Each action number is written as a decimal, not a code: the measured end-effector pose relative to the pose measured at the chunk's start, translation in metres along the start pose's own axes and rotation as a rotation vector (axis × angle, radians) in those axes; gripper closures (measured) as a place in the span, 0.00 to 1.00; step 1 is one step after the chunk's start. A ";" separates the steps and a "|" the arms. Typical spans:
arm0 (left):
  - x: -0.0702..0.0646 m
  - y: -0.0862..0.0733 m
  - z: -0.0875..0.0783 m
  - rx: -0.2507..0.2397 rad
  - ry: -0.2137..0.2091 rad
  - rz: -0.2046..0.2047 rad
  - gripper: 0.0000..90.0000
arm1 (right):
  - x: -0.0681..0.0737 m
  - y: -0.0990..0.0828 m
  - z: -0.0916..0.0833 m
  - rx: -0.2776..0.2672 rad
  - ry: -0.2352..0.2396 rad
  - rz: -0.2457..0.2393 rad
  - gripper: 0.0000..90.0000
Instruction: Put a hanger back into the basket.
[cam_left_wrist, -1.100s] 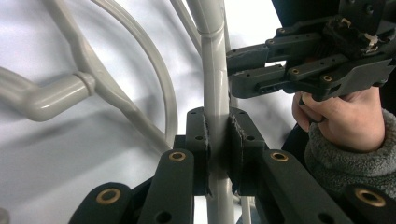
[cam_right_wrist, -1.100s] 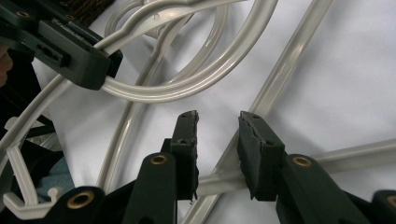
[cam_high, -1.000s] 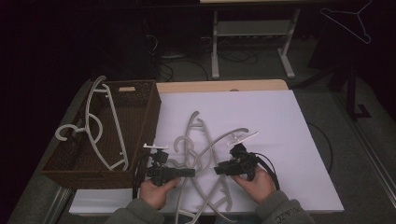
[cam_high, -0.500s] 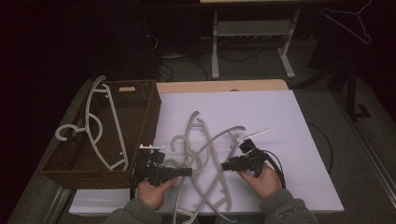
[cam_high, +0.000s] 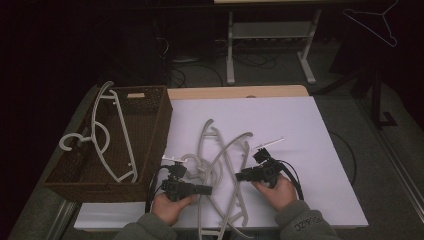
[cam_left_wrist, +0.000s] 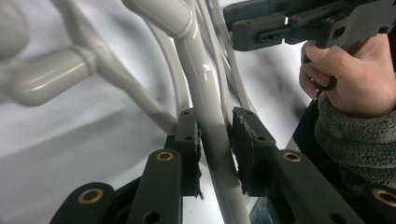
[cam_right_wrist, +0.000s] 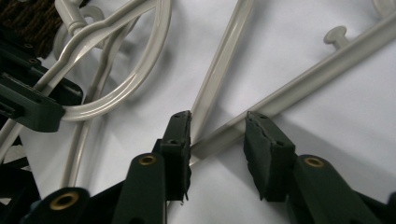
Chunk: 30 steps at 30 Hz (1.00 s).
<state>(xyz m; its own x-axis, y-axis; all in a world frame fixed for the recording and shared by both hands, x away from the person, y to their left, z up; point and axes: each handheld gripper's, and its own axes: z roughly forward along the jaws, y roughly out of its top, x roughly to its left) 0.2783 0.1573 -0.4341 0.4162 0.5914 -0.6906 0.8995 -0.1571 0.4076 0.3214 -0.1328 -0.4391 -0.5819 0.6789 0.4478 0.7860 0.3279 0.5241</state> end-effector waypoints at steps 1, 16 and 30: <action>-0.001 0.001 0.001 0.000 -0.006 0.001 0.81 | 0.000 0.000 0.000 0.002 0.004 -0.002 0.67; 0.008 0.002 -0.015 -0.064 -0.084 -0.048 0.88 | 0.001 0.001 -0.013 -0.049 0.018 -0.005 0.67; -0.001 0.010 -0.049 -0.166 -0.093 -0.030 0.88 | 0.014 0.002 -0.037 -0.120 0.018 -0.054 0.63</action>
<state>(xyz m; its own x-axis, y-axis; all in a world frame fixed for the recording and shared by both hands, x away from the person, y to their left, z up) 0.2808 0.1937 -0.4002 0.4070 0.5168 -0.7531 0.8807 -0.0036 0.4736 0.3072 -0.1469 -0.4052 -0.6274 0.6501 0.4286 0.7233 0.2825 0.6301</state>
